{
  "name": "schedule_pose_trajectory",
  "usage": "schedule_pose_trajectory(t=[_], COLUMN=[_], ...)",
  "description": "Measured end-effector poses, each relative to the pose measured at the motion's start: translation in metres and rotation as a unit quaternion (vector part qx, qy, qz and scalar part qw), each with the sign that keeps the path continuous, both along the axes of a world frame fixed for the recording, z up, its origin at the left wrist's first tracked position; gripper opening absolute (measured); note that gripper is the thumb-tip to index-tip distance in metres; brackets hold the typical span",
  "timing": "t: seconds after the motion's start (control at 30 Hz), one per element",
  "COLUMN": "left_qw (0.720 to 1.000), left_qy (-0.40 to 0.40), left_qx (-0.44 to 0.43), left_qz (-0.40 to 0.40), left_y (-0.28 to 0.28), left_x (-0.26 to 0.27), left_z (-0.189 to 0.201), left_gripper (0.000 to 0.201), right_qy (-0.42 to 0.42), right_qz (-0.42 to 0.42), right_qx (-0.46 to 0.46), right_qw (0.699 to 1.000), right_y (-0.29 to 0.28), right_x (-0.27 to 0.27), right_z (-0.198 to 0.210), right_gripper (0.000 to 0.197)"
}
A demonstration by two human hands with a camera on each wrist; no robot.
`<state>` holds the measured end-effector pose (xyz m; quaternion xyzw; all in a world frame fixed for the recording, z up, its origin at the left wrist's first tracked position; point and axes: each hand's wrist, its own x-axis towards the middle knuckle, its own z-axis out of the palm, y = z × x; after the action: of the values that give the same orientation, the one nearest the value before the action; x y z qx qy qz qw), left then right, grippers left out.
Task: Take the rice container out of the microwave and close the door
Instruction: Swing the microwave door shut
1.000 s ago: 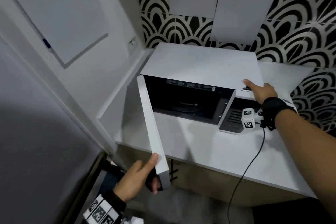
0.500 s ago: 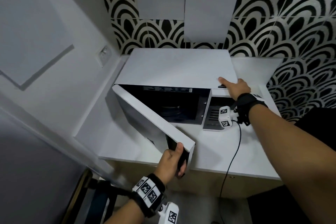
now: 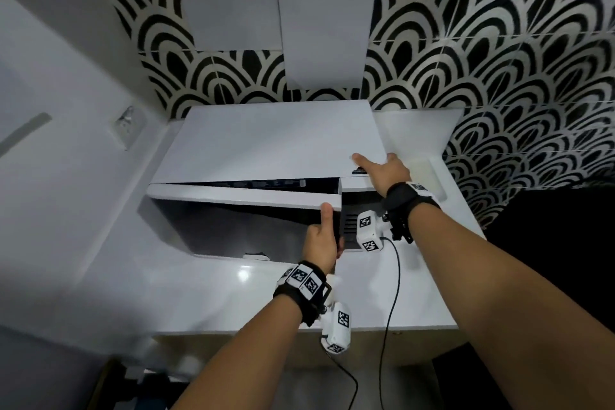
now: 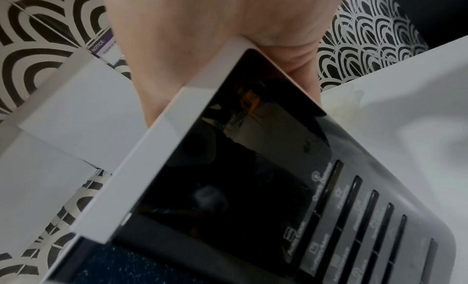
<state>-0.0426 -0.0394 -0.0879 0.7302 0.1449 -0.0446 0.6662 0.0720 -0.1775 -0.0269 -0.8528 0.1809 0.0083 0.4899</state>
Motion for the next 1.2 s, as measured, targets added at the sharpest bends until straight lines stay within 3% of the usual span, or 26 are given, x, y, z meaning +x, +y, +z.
schedule_pose_trajectory(t=[0.5,1.2], left_qw=[0.995,0.994], left_qy=[-0.013,-0.042], left_qx=[-0.027,-0.021], left_qz=[0.096,0.097], left_y=[-0.016,-0.019], left_x=[0.023,0.043], left_z=[0.000,-0.002], left_gripper=[0.071,0.075], right_qy=[0.016,0.012], right_qz=[0.014,0.008], right_qx=[-0.006,-0.003], right_qw=[1.000,1.000], right_y=[-0.002,0.000], right_x=[0.001,0.001], right_z=[-0.002,-0.002], right_gripper=[0.103,0.102])
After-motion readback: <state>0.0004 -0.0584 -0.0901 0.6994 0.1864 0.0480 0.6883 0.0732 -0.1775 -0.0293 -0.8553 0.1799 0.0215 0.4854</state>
